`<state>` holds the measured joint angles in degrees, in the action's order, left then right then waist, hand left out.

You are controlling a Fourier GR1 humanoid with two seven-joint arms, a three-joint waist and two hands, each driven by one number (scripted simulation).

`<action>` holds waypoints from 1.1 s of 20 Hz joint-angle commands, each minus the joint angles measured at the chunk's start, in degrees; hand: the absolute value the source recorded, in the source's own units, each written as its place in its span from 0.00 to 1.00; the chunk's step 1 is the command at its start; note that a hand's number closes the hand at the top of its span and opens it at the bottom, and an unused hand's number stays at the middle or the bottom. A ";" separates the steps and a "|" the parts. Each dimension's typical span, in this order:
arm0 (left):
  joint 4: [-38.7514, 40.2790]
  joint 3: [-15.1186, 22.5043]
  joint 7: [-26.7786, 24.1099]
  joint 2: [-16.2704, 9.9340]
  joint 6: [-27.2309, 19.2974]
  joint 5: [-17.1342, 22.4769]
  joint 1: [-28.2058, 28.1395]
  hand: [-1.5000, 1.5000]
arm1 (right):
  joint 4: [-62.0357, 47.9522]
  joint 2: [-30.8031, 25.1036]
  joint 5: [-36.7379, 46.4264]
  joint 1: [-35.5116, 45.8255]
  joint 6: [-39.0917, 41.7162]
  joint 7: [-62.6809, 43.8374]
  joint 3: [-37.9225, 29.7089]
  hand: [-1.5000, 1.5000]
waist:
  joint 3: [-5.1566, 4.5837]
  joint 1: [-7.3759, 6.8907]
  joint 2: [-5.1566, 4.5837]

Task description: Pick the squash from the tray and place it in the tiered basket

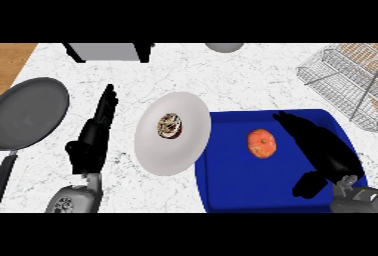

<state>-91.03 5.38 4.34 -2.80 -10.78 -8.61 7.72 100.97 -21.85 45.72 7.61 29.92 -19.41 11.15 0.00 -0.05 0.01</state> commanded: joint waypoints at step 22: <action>2.67 -1.10 -3.85 1.99 0.78 -1.85 -1.09 0.50 | -14.31 9.22 8.56 3.17 -3.07 6.60 -2.57 0.00 | 0.00 0.01 -0.01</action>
<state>-89.55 4.00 2.82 -1.30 -9.88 -9.95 7.96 88.72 -13.76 52.98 12.63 29.94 -14.94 8.32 -0.01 -0.07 0.02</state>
